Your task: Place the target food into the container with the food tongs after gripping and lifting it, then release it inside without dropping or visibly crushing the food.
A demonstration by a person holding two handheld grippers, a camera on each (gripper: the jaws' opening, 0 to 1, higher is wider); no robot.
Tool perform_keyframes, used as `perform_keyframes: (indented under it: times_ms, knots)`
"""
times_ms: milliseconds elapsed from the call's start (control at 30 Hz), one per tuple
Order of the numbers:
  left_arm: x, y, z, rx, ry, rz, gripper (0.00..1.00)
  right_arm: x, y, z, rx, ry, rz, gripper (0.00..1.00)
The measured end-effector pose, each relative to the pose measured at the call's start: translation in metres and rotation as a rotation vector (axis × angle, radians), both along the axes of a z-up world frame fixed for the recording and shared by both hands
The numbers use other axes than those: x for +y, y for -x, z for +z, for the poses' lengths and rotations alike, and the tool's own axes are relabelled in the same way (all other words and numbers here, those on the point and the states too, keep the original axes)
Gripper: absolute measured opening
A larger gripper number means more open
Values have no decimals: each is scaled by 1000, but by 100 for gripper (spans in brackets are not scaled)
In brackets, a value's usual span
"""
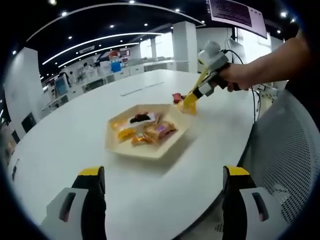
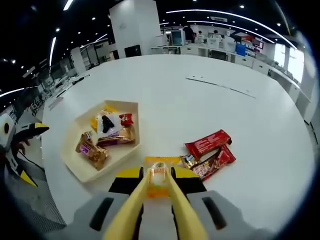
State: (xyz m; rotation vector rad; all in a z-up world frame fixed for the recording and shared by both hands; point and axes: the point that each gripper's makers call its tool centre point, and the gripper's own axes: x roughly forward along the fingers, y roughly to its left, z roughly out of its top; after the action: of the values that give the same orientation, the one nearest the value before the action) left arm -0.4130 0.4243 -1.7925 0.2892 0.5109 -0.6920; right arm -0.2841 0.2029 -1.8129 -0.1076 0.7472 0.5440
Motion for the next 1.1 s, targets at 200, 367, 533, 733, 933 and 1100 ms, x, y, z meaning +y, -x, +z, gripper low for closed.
perform_keyframes:
  times_ms: [200,367,533,733,933,1100]
  knots:
    - [-1,-1,0,5,15,3,97,-6,-1,20,-8,-4,-1,21]
    - [-12,4,5,-20,20,-57,99,-10,-5,41,-16,-21,6,21]
    - [-14,4,8,-19,45,-65,99,-13,-11,56,-24,-26,22,22]
    - [-20,7,8,-22,51,-102,99,-14,-11,66,-31,-27,17,22]
    - [-16,5,12,-13,93,-75,99,-10,-9,69,-26,-11,35,22]
    - [-21,9,10,-2,96,-98,98,-2,-10,71,-28,-10,53,22]
